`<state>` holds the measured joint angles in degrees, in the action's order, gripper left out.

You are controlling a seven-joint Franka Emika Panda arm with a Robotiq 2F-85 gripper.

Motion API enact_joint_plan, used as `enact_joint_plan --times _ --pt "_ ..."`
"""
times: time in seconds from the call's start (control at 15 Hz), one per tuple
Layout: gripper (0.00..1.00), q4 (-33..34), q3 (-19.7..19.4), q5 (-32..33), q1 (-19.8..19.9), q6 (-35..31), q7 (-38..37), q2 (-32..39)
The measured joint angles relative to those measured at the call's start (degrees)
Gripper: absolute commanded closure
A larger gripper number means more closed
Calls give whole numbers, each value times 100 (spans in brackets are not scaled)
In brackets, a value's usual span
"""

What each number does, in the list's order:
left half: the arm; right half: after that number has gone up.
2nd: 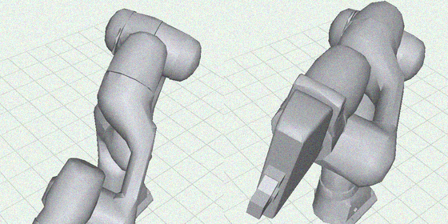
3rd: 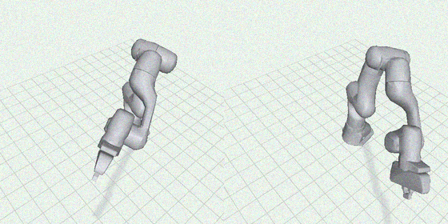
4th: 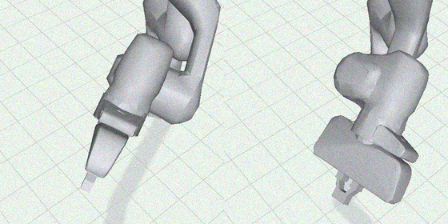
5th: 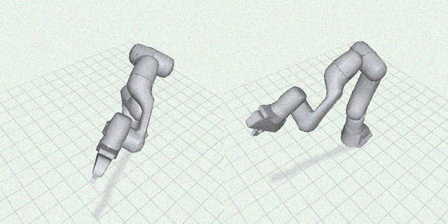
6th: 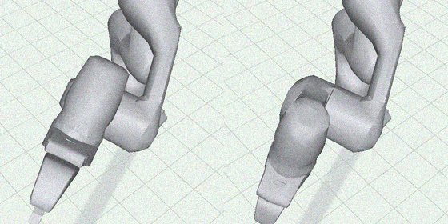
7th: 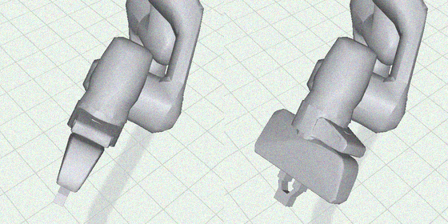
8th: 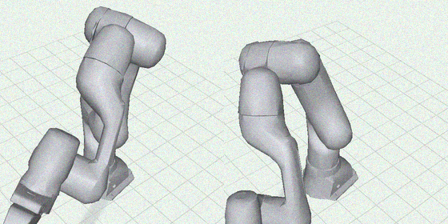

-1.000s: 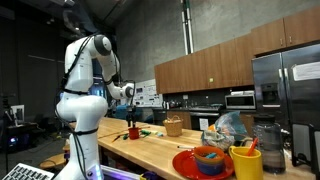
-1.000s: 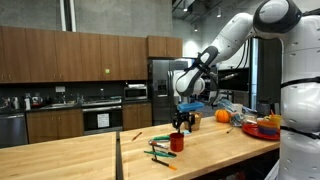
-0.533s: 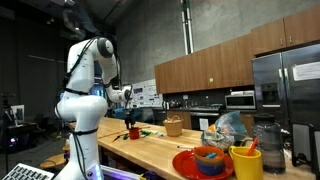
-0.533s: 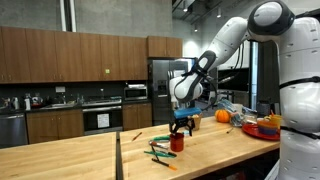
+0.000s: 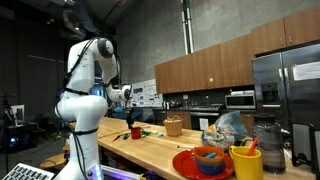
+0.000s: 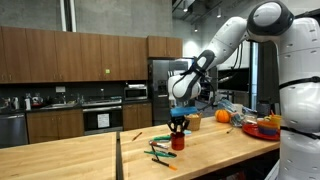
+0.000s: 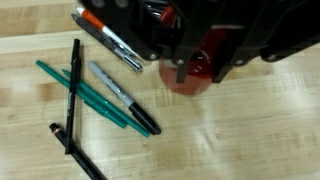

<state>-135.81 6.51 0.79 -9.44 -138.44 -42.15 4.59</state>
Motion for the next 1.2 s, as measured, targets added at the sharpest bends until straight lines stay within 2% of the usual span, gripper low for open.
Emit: enact_joint_plan --times 0.33,0.4,0.47,0.6,0.87,1.2 --pt "100 46 -56 19 34 -9 0 38" --pt "74 46 -79 16 46 -9 12 38" --pt "73 46 -91 -22 64 -24 109 38" --pt "64 7 -94 -217 105 -273 593 48" --pt "37 -41 -94 -636 135 -816 1430 100" --pt "3 14 -94 -902 139 -1032 2107 208"
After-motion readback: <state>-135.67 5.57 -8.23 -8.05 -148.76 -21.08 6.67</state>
